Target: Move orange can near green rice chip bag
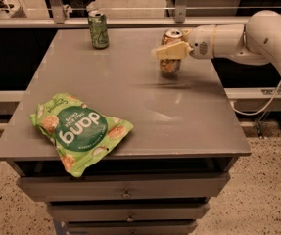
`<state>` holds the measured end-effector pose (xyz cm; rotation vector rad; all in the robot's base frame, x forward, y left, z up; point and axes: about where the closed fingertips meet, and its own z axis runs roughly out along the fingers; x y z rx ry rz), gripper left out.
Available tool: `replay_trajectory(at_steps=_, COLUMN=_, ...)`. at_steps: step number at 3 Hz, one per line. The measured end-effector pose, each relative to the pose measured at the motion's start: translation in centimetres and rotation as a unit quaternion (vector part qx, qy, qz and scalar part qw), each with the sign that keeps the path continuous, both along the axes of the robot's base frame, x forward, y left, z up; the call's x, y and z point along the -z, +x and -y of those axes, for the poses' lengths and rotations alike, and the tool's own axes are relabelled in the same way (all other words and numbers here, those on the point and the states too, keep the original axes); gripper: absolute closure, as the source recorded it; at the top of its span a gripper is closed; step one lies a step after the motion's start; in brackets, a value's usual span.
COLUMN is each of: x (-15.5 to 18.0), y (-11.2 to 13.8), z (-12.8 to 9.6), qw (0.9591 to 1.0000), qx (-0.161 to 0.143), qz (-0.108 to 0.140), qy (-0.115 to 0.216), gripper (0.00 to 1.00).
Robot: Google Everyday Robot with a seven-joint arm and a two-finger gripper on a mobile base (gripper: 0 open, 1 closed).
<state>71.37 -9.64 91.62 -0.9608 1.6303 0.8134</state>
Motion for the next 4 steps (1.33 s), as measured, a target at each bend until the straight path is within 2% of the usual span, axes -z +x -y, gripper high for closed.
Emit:
replay_trajectory(at_steps=1, x=-2.5, y=-2.3, z=-0.3, qw=0.9998, qx=-0.015, qz=0.008, qy=-0.008, gripper=0.88)
replay_trajectory(at_steps=2, x=-2.9, y=-2.5, z=-0.6, qw=0.9997, qx=-0.018, qz=0.010, qy=-0.009, gripper=1.00)
replay_trajectory(at_steps=3, x=-2.2, y=-4.8, z=-2.5, qw=0.9987, qx=-0.047, qz=-0.008, qy=0.020, gripper=1.00)
replay_trajectory(at_steps=4, x=-1.3, y=-9.4, z=-6.0, qw=0.9931, qx=-0.095, qz=-0.021, qy=0.065, gripper=1.00)
